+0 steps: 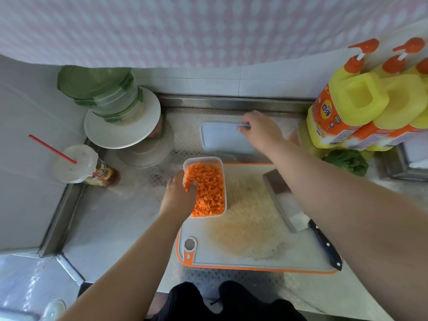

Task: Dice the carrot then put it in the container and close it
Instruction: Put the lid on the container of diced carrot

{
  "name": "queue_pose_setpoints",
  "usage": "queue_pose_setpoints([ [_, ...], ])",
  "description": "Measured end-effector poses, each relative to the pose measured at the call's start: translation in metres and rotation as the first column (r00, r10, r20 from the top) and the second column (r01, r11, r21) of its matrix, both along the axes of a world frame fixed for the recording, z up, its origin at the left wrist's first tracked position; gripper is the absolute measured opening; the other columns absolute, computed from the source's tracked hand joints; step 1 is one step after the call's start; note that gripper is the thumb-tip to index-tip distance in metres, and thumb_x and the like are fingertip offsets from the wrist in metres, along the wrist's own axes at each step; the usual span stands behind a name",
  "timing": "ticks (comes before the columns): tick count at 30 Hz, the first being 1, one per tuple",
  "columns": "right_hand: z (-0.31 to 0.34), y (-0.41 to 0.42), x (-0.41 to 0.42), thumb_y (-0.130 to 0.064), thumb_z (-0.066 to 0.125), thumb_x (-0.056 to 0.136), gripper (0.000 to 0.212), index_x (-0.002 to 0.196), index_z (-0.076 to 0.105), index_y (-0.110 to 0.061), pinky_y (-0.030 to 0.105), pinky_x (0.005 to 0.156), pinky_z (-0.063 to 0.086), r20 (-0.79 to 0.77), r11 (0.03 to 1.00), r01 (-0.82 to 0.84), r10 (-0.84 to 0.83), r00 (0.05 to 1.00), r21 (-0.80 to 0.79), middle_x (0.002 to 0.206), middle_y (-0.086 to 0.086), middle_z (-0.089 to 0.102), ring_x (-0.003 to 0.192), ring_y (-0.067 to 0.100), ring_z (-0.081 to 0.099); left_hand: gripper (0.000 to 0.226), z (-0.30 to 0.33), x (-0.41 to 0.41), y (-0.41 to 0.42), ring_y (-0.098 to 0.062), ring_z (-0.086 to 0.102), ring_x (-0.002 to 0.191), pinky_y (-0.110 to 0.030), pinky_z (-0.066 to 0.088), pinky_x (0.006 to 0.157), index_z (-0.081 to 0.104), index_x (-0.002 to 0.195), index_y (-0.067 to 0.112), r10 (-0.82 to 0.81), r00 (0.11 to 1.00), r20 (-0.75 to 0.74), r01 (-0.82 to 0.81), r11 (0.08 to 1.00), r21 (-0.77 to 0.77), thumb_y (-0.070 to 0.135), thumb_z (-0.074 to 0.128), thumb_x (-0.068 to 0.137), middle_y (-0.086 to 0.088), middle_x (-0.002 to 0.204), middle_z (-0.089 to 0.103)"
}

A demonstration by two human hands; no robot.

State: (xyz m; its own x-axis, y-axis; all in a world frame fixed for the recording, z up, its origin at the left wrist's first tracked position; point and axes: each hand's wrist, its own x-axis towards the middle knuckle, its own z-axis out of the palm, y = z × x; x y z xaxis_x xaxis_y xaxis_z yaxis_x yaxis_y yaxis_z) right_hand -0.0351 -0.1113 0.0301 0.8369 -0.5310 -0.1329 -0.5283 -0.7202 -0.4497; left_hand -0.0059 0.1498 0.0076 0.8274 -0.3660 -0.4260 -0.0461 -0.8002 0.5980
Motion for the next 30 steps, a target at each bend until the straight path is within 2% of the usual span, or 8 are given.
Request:
queue_pose_setpoints([
  [5, 0.016, 0.078, -0.048, -0.020, 0.061, 0.089, 0.015, 0.097, 0.067, -0.009, 0.030, 0.058, 0.046, 0.466, 0.984, 0.088, -0.005, 0.885, -0.156, 0.087, 0.008, 0.068, 0.071, 0.024, 0.062, 0.042, 0.004, -0.002, -0.004, -0.029, 0.053, 0.113, -0.037, 0.041, 0.090, 0.053, 0.130, 0.018, 0.077, 0.997, 0.030, -0.077, 0.997, -0.017, 0.042, 0.033, 0.102, -0.008, 0.128, 0.057],
  [7, 0.011, 0.107, -0.065, -0.019, 0.062, 0.091, 0.017, 0.103, 0.063, -0.007, 0.033, 0.062, 0.052, 0.451, 0.905, 0.261, -0.397, 0.799, 0.335, 0.090, 0.010, 0.067, 0.073, 0.017, 0.061, 0.043, 0.010, -0.001, -0.005, -0.033, 0.054, 0.106, -0.046, 0.043, 0.094, 0.061, 0.111, 0.013, 0.135, 0.988, 0.076, -0.131, 0.990, -0.056, 0.040, 0.029, 0.103, -0.011, 0.107, 0.062],
  [9, 0.007, 0.135, -0.077, -0.015, 0.061, 0.093, 0.021, 0.114, 0.057, -0.011, 0.037, 0.057, 0.057, 0.172, 0.544, 0.280, -0.637, 0.752, 0.791, 0.099, 0.016, 0.064, 0.071, 0.020, 0.064, 0.047, 0.019, -0.004, -0.005, -0.028, 0.056, 0.089, -0.039, 0.046, 0.078, 0.063, 0.095, 0.007, 0.167, 0.983, 0.078, -0.156, 0.979, -0.130, 0.038, 0.030, 0.104, -0.010, 0.089, 0.062],
  [11, 0.001, 0.157, -0.088, -0.009, 0.060, 0.093, 0.028, 0.119, 0.052, -0.015, 0.034, 0.050, 0.057, 0.056, 0.393, 0.274, -0.652, 0.756, 0.878, 0.100, 0.017, 0.061, 0.068, 0.018, 0.063, 0.043, 0.025, -0.009, -0.002, -0.021, 0.052, 0.069, -0.031, 0.036, 0.056, 0.058, 0.081, 0.008, 0.154, 0.987, 0.049, -0.142, 0.973, -0.182, 0.039, 0.038, 0.103, -0.002, 0.072, 0.058],
  [14, -0.008, 0.172, -0.100, -0.012, 0.060, 0.093, 0.023, 0.114, 0.053, -0.021, 0.034, 0.055, 0.058, 0.031, 0.468, 0.343, -0.625, 0.780, 0.814, 0.089, 0.003, 0.059, 0.071, 0.012, 0.059, 0.026, 0.020, -0.010, 0.009, -0.023, 0.054, 0.073, -0.029, 0.036, 0.054, 0.060, 0.090, 0.009, 0.060, 0.998, 0.034, -0.054, 0.984, -0.172, 0.029, 0.049, 0.101, -0.004, 0.080, 0.062],
  [20, -0.030, 0.174, -0.102, -0.025, 0.061, 0.091, 0.013, 0.101, 0.066, -0.019, 0.027, 0.069, 0.046, 0.018, 0.705, 0.423, -0.525, 0.851, 0.569, 0.084, -0.007, 0.064, 0.081, 0.014, 0.060, 0.040, 0.002, -0.020, 0.028, -0.035, 0.042, 0.119, -0.040, 0.034, 0.101, 0.047, 0.142, 0.019, 0.017, 0.999, 0.029, -0.017, 1.000, 0.016, 0.025, 0.043, 0.103, -0.013, 0.133, 0.041],
  [25, -0.029, 0.170, -0.086, -0.024, 0.059, 0.090, 0.018, 0.099, 0.074, -0.017, 0.034, 0.069, 0.050, 0.052, 0.779, 0.395, -0.477, 0.877, 0.486, 0.083, 0.003, 0.069, 0.080, 0.022, 0.062, 0.027, -0.005, -0.014, 0.029, -0.018, 0.055, 0.077, -0.026, 0.039, 0.060, 0.062, 0.124, 0.022, 0.076, 0.997, 0.033, -0.071, 0.990, -0.122, 0.020, 0.050, 0.099, -0.002, 0.101, 0.062],
  [30, -0.023, 0.160, -0.081, -0.023, 0.058, 0.091, 0.018, 0.090, 0.074, -0.015, 0.031, 0.061, 0.041, -0.052, 0.800, 0.406, -0.428, 0.902, 0.442, 0.075, 0.004, 0.067, 0.073, 0.023, 0.059, 0.015, -0.006, -0.006, 0.028, -0.020, 0.064, 0.081, -0.021, 0.038, 0.056, 0.073, 0.103, 0.024, 0.145, 0.989, -0.026, -0.147, 0.978, -0.151, 0.022, 0.065, 0.091, 0.005, 0.085, 0.070],
])
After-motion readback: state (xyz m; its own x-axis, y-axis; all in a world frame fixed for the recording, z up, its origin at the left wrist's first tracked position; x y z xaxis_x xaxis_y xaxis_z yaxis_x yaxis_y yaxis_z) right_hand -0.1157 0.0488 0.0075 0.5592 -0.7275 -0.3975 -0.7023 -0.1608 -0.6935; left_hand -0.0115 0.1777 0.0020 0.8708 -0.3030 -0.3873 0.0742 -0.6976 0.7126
